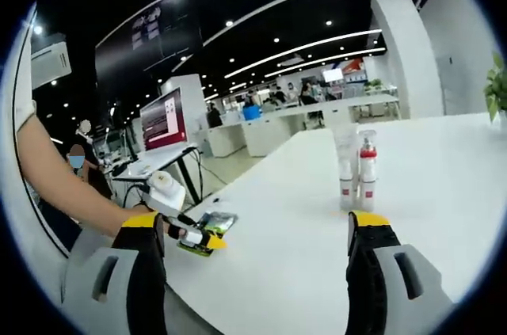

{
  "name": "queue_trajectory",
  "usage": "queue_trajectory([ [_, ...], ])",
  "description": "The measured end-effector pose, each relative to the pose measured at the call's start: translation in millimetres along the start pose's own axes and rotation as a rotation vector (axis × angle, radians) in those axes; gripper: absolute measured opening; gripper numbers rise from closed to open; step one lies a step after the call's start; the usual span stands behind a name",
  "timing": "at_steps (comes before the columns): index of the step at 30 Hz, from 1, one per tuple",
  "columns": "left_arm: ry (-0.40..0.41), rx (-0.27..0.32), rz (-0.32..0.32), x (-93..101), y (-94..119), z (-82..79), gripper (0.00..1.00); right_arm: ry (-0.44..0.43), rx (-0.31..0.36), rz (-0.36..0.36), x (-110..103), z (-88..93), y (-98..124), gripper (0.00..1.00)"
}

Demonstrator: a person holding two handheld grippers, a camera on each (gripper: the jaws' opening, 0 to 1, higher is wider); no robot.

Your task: Arrange the skincare products in the storage area until every visible bottle or jar stands upright without overlapping.

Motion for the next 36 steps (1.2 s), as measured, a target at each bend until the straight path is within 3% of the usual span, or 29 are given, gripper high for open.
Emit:
queue_trajectory([
  [6, 0.042, 0.001, 0.033, 3.0, -4.2, -2.9, 0.85, 0.009, -0.019, -0.008, -2.6, 3.1, -1.5, 0.89],
  [14, 0.056, -0.012, 0.019, 4.2, -6.1, -4.7, 0.85, 0.010, -0.029, -0.004, -1.0, 4.6, -1.7, 0.87],
  [16, 0.069, -0.001, 0.010, 2.0, -5.0, -6.3, 0.72, 0.013, -0.029, 0.000, -0.2, 4.6, -1.4, 0.86],
  [28, 0.043, 0.049, 0.035, 4.5, 1.8, -3.4, 0.63, 0.029, -0.067, -0.015, -2.2, 11.6, -1.8, 0.79],
  [30, 0.049, 0.058, 0.041, 3.3, 4.4, -2.9, 0.55, 0.037, -0.086, -0.026, -4.1, 15.2, -4.1, 0.78],
  [31, 0.013, 0.079, 0.050, 0.1, 7.6, -3.5, 0.43, 0.040, -0.089, -0.030, -5.0, 16.0, -4.5, 0.78],
  [32, 0.047, 0.073, 0.074, 4.2, 8.3, -0.8, 0.42, 0.044, -0.091, -0.032, -5.7, 16.2, -4.7, 0.78],
  [36, 0.032, 0.087, 0.068, 4.3, 9.6, 0.0, 0.40, 0.051, -0.100, -0.036, -6.8, 17.7, -4.7, 0.77],
])
Point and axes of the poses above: the point that each gripper's makers call its tool centre point, and the gripper's own axes: y roughly backward along the fingers, x roughly to its right, z roughly out of its underside, the point moved 1 cm from there along y, roughly backward along the fingers, and after that the axes turned 5 degrees about -z, right-handed, at the moved point
